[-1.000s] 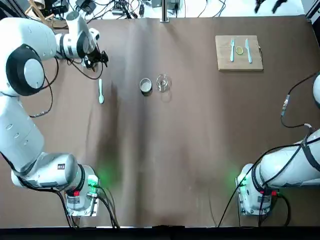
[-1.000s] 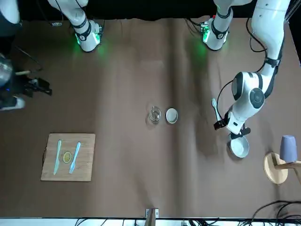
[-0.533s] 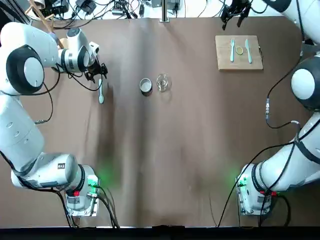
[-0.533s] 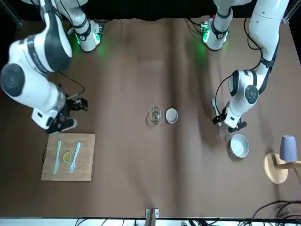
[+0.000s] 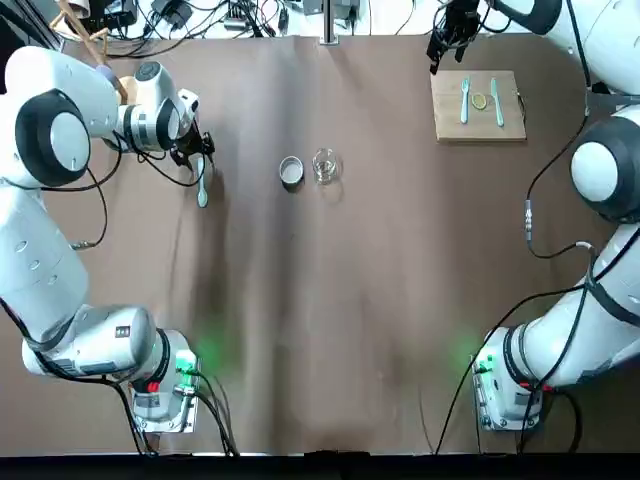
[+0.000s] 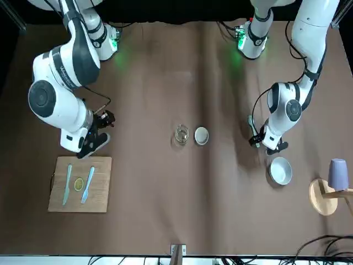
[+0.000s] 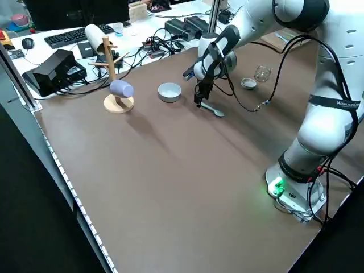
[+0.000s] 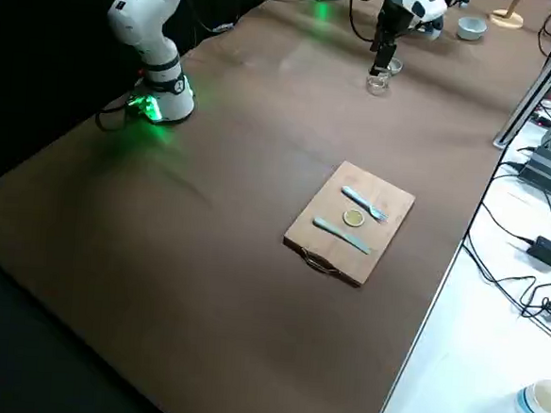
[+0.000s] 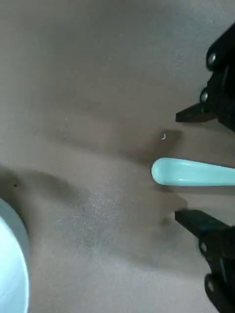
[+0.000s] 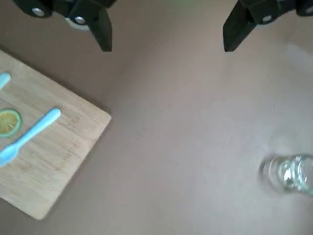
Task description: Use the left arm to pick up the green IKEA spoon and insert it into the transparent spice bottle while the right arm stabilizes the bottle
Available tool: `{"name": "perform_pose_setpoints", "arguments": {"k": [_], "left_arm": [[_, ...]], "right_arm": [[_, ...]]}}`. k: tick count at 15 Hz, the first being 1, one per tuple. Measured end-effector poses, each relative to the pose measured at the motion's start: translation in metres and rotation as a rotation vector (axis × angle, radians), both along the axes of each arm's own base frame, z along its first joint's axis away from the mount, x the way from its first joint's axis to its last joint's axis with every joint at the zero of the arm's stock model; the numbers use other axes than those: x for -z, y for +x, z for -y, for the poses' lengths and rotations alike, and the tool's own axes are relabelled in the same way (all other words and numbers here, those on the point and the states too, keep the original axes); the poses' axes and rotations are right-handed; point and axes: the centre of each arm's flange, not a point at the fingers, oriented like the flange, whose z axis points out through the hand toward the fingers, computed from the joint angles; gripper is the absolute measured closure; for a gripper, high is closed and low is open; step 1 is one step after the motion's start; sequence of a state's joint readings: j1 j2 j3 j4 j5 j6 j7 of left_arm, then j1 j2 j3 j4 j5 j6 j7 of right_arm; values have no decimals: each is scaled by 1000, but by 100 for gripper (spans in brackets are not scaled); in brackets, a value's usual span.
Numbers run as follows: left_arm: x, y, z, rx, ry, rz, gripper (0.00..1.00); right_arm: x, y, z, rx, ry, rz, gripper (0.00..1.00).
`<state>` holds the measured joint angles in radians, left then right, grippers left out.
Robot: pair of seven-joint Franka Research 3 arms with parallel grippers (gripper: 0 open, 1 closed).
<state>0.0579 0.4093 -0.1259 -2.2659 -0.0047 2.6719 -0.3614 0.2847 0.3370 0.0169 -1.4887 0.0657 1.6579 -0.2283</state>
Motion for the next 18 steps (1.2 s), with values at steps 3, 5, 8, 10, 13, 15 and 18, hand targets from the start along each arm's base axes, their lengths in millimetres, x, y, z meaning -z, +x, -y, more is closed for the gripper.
{"name": "perform_pose_setpoints", "arguments": {"k": [3, 5, 8, 10, 13, 15, 18], "left_arm": [[1, 0, 0, 2, 1, -1, 35], [2, -1, 0, 2, 1, -3, 35], [4, -1, 0, 2, 0, -7, 41], [4, -1, 0, 2, 1, -6, 46], [3, -1, -5, -5, 4, -6, 68], [2, -1, -6, -6, 4, -6, 73], [2, -1, -6, -5, 4, -6, 75]], "right_arm": [[14, 2, -1, -111, 64, -37, 0], [17, 0, -5, -207, 113, -54, 0], [17, -4, -13, -275, 143, -60, 0], [18, -9, -29, -285, 220, -77, 0], [27, -13, -36, -335, 294, -98, 0], [37, -14, -37, -390, 327, -108, 0], [56, -14, -43, -543, 423, -113, 0]]}}
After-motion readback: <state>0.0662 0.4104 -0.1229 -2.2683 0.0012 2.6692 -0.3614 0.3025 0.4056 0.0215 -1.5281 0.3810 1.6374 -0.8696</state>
